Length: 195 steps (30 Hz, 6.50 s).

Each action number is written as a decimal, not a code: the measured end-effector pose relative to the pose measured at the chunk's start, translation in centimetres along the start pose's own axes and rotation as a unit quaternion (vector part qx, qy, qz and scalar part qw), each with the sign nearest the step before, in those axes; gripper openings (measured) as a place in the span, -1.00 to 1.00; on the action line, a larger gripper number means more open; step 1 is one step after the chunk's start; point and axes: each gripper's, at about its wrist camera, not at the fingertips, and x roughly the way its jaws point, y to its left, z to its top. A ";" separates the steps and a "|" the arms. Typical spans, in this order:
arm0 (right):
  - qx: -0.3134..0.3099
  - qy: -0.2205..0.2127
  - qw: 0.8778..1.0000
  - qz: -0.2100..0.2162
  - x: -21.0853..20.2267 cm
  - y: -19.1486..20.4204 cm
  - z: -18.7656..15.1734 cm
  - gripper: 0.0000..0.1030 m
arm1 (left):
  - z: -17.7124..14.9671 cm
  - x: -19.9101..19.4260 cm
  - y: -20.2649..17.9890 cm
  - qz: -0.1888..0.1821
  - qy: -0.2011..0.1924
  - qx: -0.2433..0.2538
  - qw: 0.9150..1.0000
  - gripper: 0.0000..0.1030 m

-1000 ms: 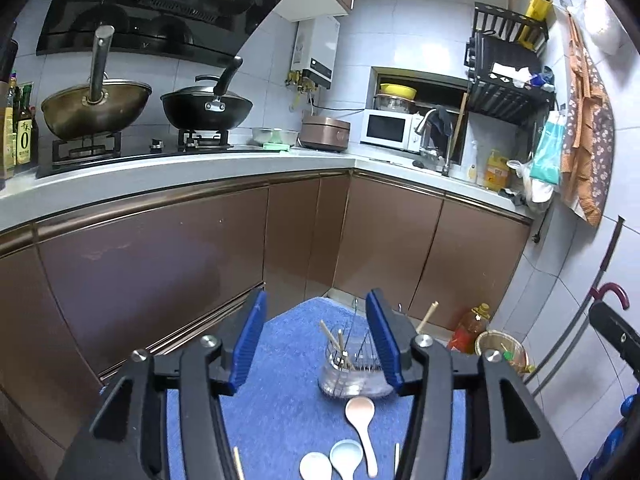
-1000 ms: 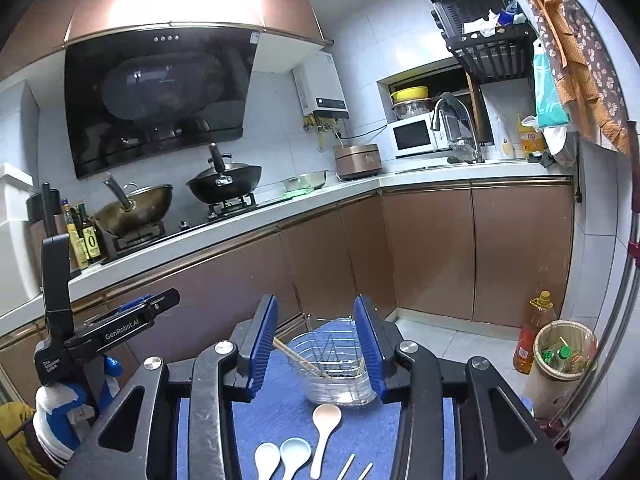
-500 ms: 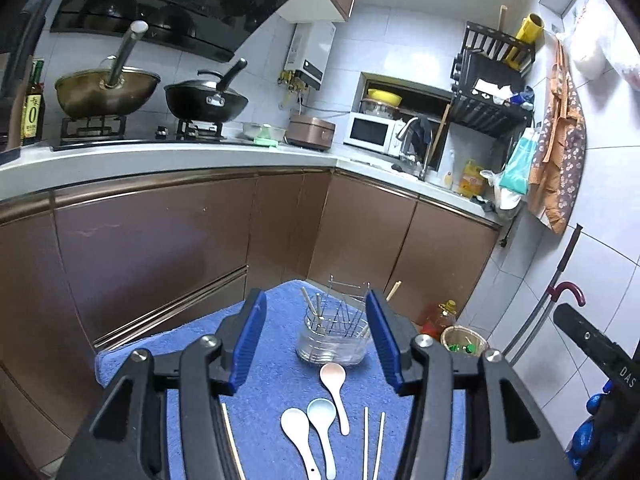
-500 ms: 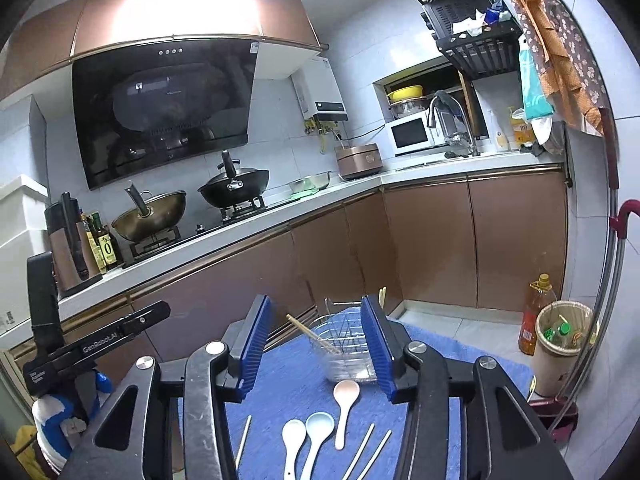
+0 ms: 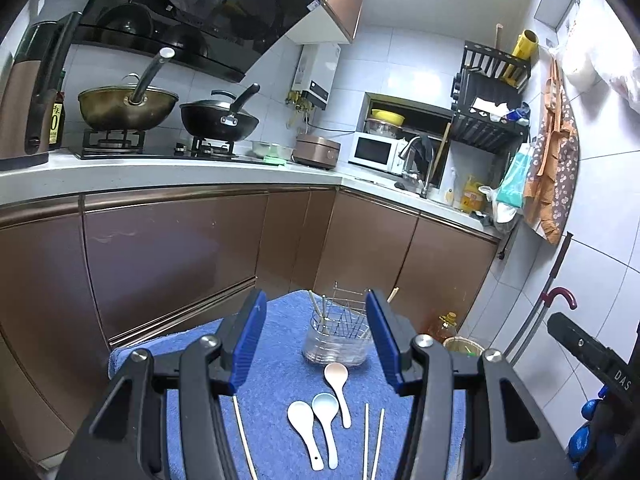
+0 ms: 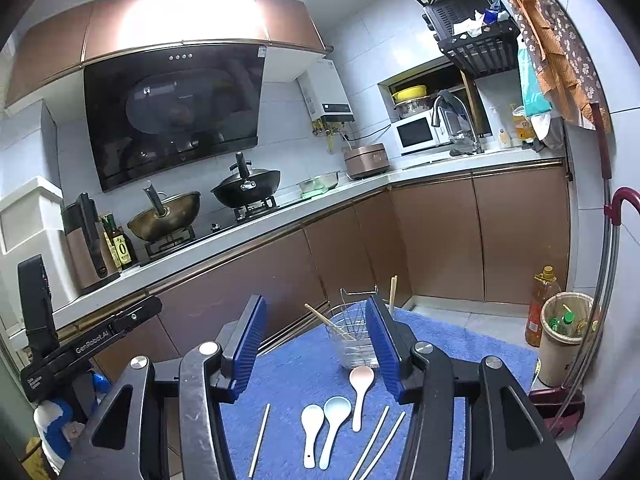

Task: Organize utensils
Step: 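Raise both open tools back from the glass holder, then lower both tools toward the spoons and remaining chopsticks on the towel, then grasp the white spoon with the left gripper while the right gripper grasps a chopstick, then lift the white spoon with the left tool while the right tool carries its chopstick over the holder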

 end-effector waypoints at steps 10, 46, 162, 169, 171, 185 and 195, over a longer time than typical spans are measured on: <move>0.005 0.000 1.000 -0.001 -1.1 0.0 -0.7 0.03 | -0.5 -2.2 0.1 0.004 -0.017 0.004 1.000 -0.02; 0.072 0.207 0.976 -0.020 11.1 -6.7 -8.7 0.04 | -10.4 12.6 5.7 -0.051 0.241 -0.051 0.968 -0.02; 0.005 0.218 0.975 0.047 9.9 -3.6 -9.7 -0.88 | -10.5 13.3 2.8 -0.014 0.187 0.086 0.978 -0.94; -0.004 0.188 0.981 0.049 8.9 -3.3 -7.9 -0.89 | -9.0 12.5 2.0 -0.018 0.173 0.079 0.981 -0.94; -0.007 0.180 0.983 0.048 8.8 -3.1 -7.2 -0.89 | -8.3 12.6 1.5 -0.020 0.167 0.078 0.983 -0.94; -0.033 0.073 0.996 0.049 12.8 -3.5 2.4 -0.89 | 0.6 18.6 -3.7 -0.030 0.094 0.085 0.992 -0.94; -0.050 -0.003 0.998 0.026 20.7 -4.9 6.7 -0.88 | 2.7 28.0 -6.6 0.045 0.038 0.113 0.992 -0.94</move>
